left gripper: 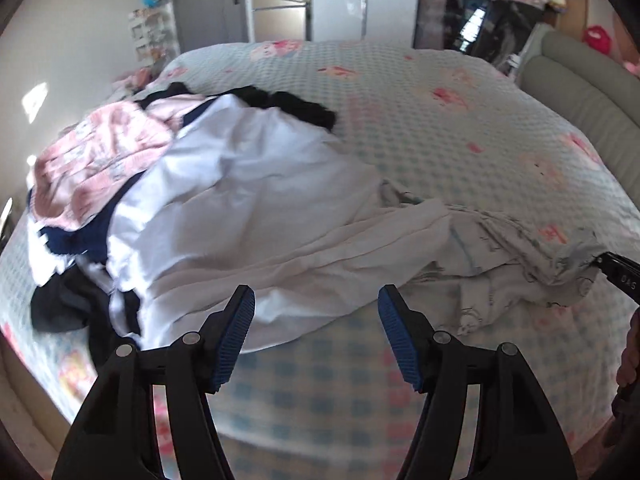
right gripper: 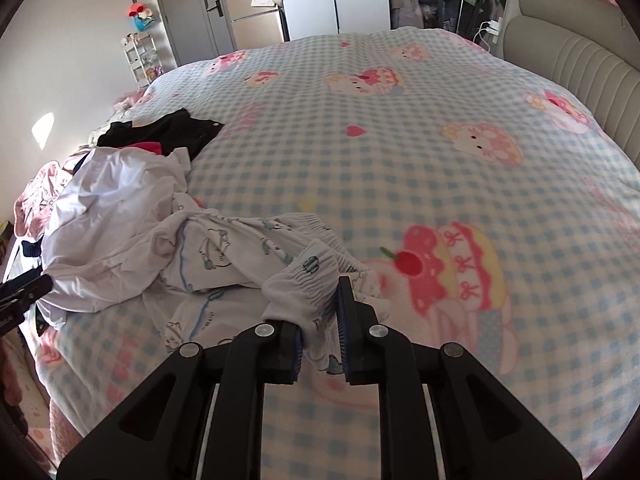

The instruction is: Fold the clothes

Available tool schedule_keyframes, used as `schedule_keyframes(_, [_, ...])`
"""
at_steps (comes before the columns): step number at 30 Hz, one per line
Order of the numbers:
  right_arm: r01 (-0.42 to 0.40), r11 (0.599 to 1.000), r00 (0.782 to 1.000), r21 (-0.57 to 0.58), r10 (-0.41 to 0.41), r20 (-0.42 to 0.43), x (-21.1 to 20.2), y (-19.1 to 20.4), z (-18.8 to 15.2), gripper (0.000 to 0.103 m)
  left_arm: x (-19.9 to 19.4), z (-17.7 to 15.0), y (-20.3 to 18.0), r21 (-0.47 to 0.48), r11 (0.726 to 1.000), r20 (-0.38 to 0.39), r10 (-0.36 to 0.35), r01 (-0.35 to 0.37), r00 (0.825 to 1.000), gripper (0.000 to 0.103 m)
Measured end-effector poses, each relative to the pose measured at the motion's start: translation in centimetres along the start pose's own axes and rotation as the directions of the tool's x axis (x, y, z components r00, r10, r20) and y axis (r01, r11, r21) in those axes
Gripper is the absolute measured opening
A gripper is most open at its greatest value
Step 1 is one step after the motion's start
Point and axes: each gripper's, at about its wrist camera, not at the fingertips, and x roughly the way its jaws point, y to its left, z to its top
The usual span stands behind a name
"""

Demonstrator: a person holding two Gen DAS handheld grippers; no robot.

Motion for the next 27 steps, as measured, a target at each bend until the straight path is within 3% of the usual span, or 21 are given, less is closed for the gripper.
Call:
schedule_keyframes(3, [-0.022,1.0,1.0,0.0,0.022,-0.022,0.5,0.8,-0.3,0.013,4.7,1.6,-4.0,0.089,0.993,-0.065,-0.065,0.071,0.996,0.066])
schedule_keyframes(7, [-0.021,1.0,0.999,0.002,0.021,-0.033,1.2,1.0,-0.3,0.014,9.8,2.9,-6.0,0.129,0.992,-0.129,0.036,-0.019,0.991,0.064])
schedule_keyframes(9, [-0.021,1.0,0.999,0.003,0.021,-0.039,1.5,1.2,-0.3,0.014,10.8,3.6,-5.1,0.109,0.988,-0.145,0.128,-0.113,0.981,0.026])
schedule_keyframes(13, [-0.02,1.0,0.998,0.005,0.02,-0.051,2.2,1.5,-0.3,0.014,9.5,5.1,0.4,-0.014,0.974,-0.127,0.223,-0.226,0.967,0.021])
schedule_keyframes(16, [-0.019,1.0,0.998,0.006,0.019,-0.06,2.7,1.7,-0.3,0.014,8.7,5.9,5.8,-0.064,0.924,-0.128,0.367,-0.377,0.921,0.019])
schedule_keyframes(17, [-0.019,1.0,0.998,0.007,0.019,-0.063,2.9,1.8,-0.3,0.014,8.8,5.9,7.7,-0.079,0.903,-0.142,0.409,-0.422,0.902,0.013])
schedule_keyframes(18, [-0.019,1.0,0.998,0.009,0.02,-0.063,2.9,1.7,-0.3,0.014,9.0,5.7,9.6,-0.094,0.881,-0.161,0.446,-0.464,0.88,0.0])
schedule_keyframes(19, [-0.02,1.0,0.998,0.012,0.021,-0.062,2.8,1.6,-0.2,0.014,9.2,5.6,11.4,-0.109,0.857,-0.181,0.482,-0.504,0.857,0.001])
schedule_keyframes(20, [-0.021,1.0,0.998,0.015,0.022,-0.061,2.7,1.4,-0.2,0.014,9.5,5.4,13.0,-0.131,0.855,-0.208,0.471,-0.502,0.857,0.002])
schedule_keyframes(22, [-0.023,1.0,0.998,0.021,0.024,-0.058,2.5,1.1,-0.1,0.014,9.2,4.9,14.2,-0.168,0.87,-0.232,0.421,-0.463,0.877,0.003])
schedule_keyframes(25, [-0.025,0.999,0.998,0.031,0.027,-0.053,2.2,0.6,0.1,0.014,6.3,5.0,11.7,-0.183,0.904,-0.158,0.36,-0.386,0.919,0.008])
schedule_keyframes(26, [-0.026,0.999,0.998,0.034,0.028,-0.052,2.0,0.4,0.2,0.014,5.4,5.1,10.5,-0.184,0.925,-0.124,0.315,-0.334,0.941,0.019])
schedule_keyframes(27, [-0.027,0.999,0.998,0.037,0.029,-0.05,1.9,0.3,0.2,0.014,4.5,5.1,9.2,-0.184,0.945,-0.089,0.259,-0.271,0.962,0.041])
